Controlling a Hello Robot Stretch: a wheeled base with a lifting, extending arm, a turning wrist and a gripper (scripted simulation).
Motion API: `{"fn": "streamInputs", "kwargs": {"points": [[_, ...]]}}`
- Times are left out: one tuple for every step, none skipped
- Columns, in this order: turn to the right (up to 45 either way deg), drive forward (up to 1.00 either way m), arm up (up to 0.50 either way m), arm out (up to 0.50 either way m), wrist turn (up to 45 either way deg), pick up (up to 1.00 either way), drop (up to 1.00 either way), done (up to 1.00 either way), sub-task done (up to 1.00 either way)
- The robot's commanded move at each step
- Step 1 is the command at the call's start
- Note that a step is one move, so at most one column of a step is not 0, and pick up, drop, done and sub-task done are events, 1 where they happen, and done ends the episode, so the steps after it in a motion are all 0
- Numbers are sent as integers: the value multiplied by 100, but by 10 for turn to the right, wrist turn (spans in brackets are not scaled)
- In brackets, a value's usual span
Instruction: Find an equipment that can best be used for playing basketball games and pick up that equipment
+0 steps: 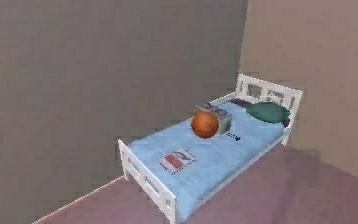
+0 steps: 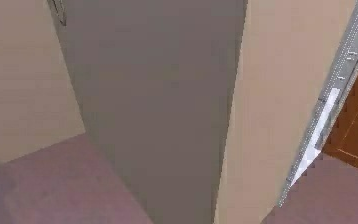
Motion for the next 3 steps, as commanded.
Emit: {"fn": "streamInputs", "kwargs": {"points": [[360,0,0,0,0,0,0,0,0],[0,65,0,0,0,0,0,0,0],[-450,0,0,0,0,0,0,0,0]]}}
